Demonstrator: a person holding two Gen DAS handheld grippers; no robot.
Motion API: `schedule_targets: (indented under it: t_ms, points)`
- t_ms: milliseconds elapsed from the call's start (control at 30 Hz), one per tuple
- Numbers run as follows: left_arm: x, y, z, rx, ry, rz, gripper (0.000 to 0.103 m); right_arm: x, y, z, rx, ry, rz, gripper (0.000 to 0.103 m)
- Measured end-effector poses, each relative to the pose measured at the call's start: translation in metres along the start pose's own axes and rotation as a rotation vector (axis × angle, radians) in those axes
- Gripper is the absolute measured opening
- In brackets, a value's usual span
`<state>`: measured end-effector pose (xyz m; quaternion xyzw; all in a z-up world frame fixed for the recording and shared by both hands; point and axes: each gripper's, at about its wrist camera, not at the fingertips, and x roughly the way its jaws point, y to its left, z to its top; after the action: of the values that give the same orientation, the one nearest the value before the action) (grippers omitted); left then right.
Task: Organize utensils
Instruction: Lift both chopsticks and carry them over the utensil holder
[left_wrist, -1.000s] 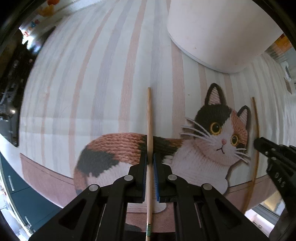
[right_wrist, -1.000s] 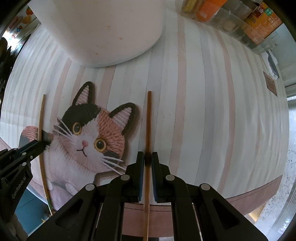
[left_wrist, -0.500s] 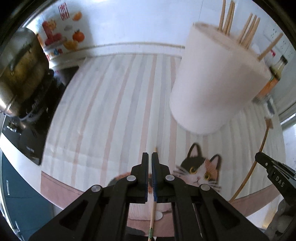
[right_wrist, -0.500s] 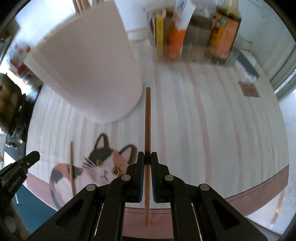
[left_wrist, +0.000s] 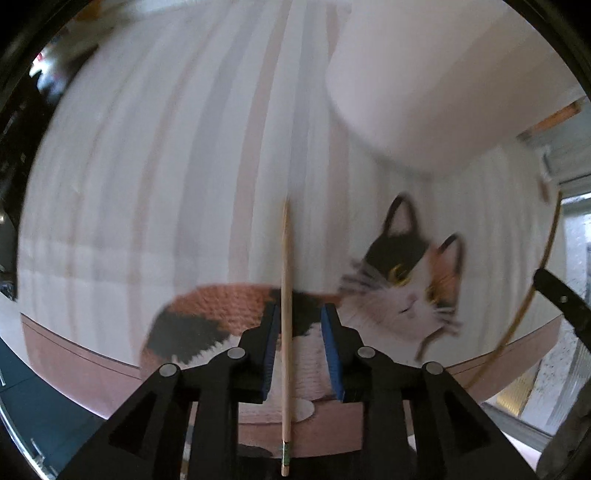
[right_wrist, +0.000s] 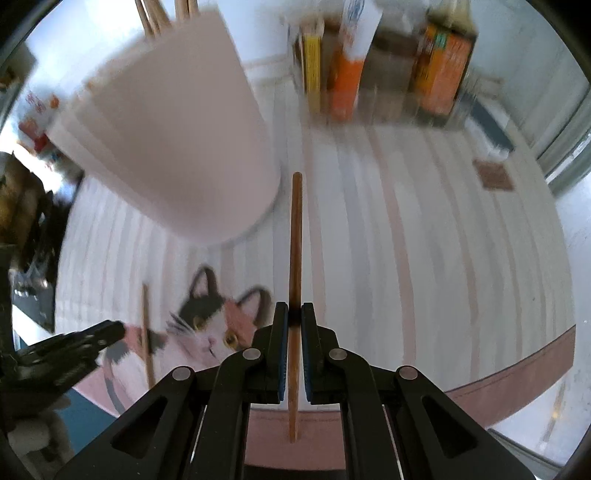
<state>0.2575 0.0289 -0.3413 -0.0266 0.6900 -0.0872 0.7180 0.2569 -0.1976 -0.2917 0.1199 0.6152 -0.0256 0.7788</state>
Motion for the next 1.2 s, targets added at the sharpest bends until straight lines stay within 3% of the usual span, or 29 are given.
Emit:
schedule_targets:
  t_ms: [133, 200, 400, 733, 900, 1200]
  points:
    - [0.009, -0.01, -0.007, 0.059, -0.024, 0.064, 0.018, 0.018, -0.004, -0.007, 0.006, 0.047, -0.018, 0.007]
    - [0.011, -0.013, -0.008, 0.073, -0.04, 0.094, 0.004, 0.023, -0.006, -0.008, 0.007, 0.059, -0.025, 0.007]
    - [-0.019, -0.006, -0.017, 0.028, -0.17, 0.088, 0.004, 0.02, -0.007, -0.01, -0.001, 0.045, -0.027, 0.007]
    - [-0.092, 0.001, -0.024, -0.006, -0.372, 0.097, 0.004, -0.021, -0.02, -0.007, 0.027, -0.078, -0.001, 0.007]
    - [-0.122, -0.012, -0.007, 0.008, -0.443, 0.131, 0.004, -0.042, -0.023, 0.0, 0.037, -0.155, -0.005, 0.007]
    - [-0.161, -0.013, 0.007, -0.023, -0.544, 0.118, 0.004, -0.085, -0.025, 0.012, 0.057, -0.286, 0.008, 0.007]
